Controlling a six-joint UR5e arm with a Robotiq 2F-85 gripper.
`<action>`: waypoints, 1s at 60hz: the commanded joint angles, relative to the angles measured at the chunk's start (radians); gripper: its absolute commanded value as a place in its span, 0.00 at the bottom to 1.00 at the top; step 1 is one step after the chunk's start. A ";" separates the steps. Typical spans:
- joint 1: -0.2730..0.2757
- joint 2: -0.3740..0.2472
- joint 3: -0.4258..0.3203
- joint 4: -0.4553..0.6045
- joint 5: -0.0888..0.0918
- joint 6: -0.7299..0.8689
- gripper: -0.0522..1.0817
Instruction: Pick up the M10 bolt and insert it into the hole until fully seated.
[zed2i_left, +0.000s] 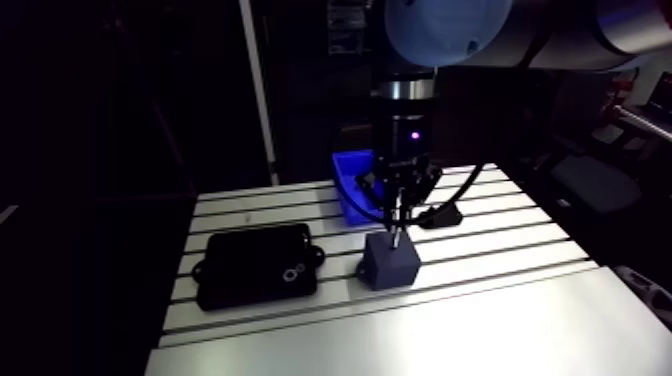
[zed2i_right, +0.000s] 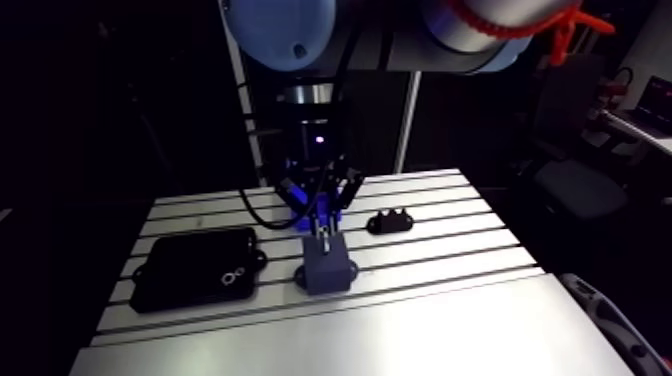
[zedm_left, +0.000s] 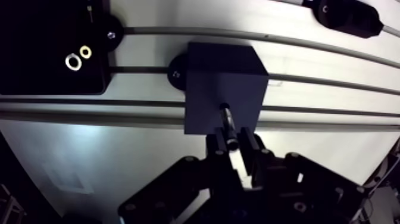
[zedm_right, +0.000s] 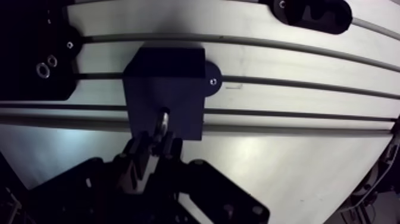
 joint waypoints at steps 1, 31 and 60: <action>0.000 -0.001 0.008 0.000 0.001 0.000 1.00; -0.002 0.002 0.004 -0.003 0.001 0.000 1.00; -0.002 0.002 0.003 -0.005 0.001 0.000 1.00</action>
